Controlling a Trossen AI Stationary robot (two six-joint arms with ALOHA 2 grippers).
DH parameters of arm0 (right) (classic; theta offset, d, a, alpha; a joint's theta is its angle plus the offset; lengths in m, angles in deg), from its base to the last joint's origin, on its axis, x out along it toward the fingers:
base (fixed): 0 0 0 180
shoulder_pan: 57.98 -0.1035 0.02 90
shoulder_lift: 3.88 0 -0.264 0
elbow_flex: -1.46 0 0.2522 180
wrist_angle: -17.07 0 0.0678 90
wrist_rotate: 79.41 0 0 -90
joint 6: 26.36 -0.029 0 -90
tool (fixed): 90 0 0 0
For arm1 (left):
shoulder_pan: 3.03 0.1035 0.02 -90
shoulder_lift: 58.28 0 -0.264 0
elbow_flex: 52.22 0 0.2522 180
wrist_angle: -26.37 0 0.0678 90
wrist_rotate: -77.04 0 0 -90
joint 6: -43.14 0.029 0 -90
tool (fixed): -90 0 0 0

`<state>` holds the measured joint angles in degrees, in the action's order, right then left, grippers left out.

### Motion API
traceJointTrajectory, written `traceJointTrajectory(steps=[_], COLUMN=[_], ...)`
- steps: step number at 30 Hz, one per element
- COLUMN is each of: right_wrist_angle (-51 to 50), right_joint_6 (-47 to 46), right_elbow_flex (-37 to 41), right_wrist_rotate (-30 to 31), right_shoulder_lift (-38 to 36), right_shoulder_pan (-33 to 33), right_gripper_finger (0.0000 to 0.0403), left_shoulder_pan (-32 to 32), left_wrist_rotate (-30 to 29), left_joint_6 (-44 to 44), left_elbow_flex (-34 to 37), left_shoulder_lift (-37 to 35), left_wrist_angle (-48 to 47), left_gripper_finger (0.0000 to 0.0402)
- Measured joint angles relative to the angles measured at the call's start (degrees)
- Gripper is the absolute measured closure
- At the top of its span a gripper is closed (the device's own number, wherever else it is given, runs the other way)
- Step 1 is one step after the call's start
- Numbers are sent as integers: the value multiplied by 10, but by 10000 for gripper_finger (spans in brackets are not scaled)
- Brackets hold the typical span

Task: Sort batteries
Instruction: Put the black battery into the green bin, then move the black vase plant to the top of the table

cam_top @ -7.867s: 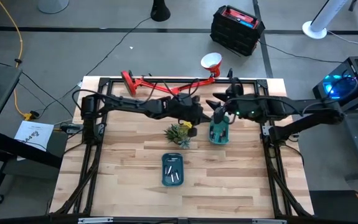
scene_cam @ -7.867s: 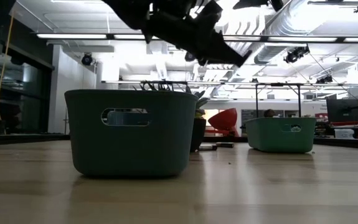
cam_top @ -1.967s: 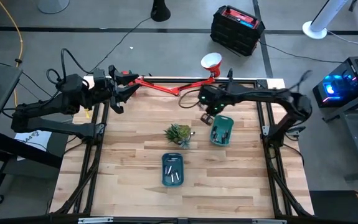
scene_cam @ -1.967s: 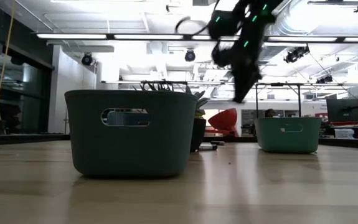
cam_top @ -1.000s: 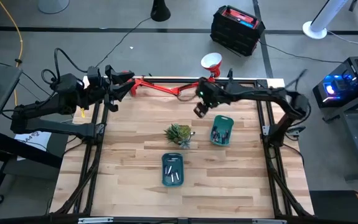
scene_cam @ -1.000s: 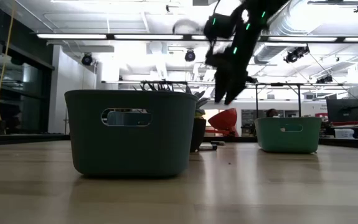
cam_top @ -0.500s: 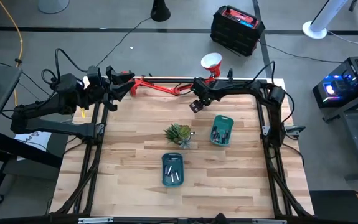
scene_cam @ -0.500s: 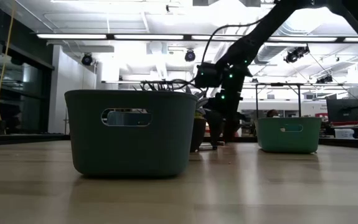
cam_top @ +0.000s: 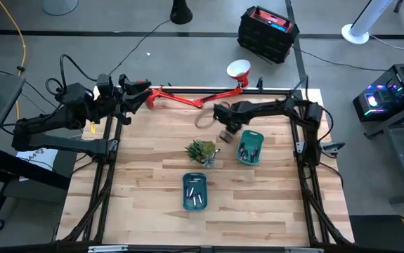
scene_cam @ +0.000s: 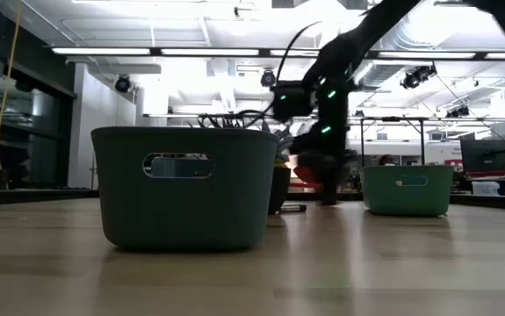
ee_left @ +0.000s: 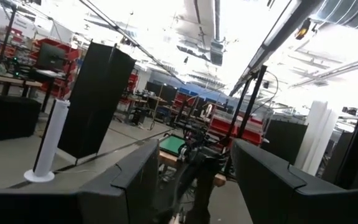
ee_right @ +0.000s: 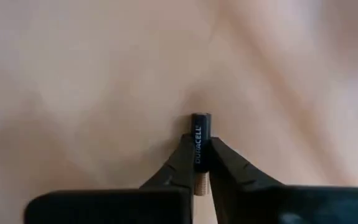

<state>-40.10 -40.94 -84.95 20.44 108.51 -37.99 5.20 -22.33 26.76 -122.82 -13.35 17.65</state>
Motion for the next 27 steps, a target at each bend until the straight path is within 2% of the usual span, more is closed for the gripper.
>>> traceJointTrajectory(steps=[3, 9, 12, 16, 19, 23, 27], right_wrist_angle=[-40, -97, -140, -149, -124, -82, -85], right_joint_6=[-11, -107, -178, -271, -329, -381, -345], right_elbow_flex=[4, 12, 30, 89, 133, 170, 152], right_wrist_rotate=[-9, 6, 2, 23, 30, 0, -22], right_shoulder_lift=[-59, -196, -243, -264, -271, -270, -271], right_shoulder_pan=[-26, -93, -135, -188, -212, -215, -215], right_gripper_finger=[395, 397, 396, 387, 354, 281, 215], left_shoulder_pan=[0, 0, 0, 0, 0, 0, 0], left_wrist_rotate=[0, 2, 4, 27, 33, 33, 40], left_joint_6=[0, 14, 5, 0, -1, -9, -2], left_elbow_flex=[0, 0, 0, 0, 0, 0, 0], left_shoulder_lift=[0, 8, 16, 27, 41, 59, 78], left_wrist_angle=[2, -48, -77, -108, -127, -141, -155], left_gripper_finger=[210, 210, 210, 210, 210, 210, 210])
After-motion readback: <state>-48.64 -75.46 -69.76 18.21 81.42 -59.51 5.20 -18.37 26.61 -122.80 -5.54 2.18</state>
